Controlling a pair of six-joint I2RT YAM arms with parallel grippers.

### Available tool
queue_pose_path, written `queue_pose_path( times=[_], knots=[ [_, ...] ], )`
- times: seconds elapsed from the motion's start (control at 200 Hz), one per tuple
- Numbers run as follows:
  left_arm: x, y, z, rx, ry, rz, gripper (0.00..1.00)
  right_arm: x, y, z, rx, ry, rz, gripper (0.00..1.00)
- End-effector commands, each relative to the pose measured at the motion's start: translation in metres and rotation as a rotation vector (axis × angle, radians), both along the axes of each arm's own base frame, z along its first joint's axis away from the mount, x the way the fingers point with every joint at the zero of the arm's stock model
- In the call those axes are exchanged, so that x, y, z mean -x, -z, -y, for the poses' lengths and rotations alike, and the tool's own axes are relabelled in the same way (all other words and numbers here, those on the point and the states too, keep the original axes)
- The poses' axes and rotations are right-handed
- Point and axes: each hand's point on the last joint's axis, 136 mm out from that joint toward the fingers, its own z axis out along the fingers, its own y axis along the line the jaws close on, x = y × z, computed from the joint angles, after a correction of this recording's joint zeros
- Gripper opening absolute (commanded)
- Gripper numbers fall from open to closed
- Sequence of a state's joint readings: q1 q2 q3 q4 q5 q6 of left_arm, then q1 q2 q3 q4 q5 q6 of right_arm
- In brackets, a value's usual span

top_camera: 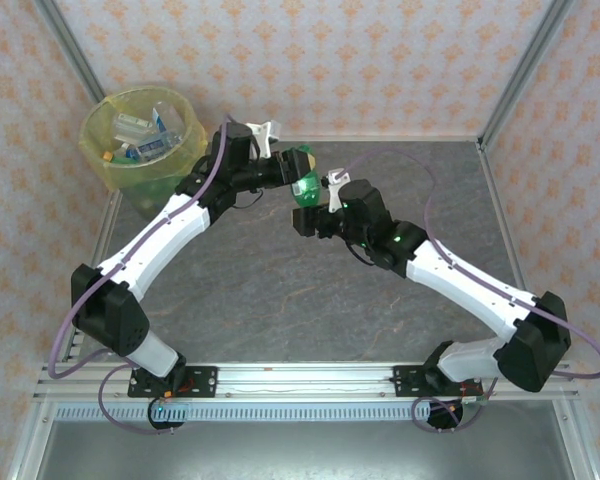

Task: Put the plastic bottles in the bin

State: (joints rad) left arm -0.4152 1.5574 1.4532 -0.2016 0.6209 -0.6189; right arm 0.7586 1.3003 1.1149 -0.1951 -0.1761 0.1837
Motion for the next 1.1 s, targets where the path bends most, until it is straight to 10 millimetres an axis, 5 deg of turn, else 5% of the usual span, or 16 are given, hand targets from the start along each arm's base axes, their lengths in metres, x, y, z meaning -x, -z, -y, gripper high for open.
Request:
queue_pose_path(
  times=[0.0, 0.486, 0.881, 1.091],
  knots=[
    [-0.005, -0.043, -0.027, 0.030, -0.064, 0.079, 0.49, 0.000, -0.026, 0.008, -0.042, 0.043, 0.050, 1.00],
    [-0.037, -0.120, -0.202, 0.060, -0.469, 0.174, 0.49, 0.007, -0.063, 0.014, -0.149, 0.051, 0.123, 1.00],
    [-0.042, -0.144, -0.329, 0.170, -0.867, 0.205, 0.49, 0.010, -0.077, 0.004, -0.208, -0.003, 0.155, 1.00],
    [-0.044, -0.147, -0.380, -0.008, -1.091, 0.191, 0.49, 0.012, -0.077, -0.001, -0.230, -0.028, 0.166, 1.00]
  ],
)
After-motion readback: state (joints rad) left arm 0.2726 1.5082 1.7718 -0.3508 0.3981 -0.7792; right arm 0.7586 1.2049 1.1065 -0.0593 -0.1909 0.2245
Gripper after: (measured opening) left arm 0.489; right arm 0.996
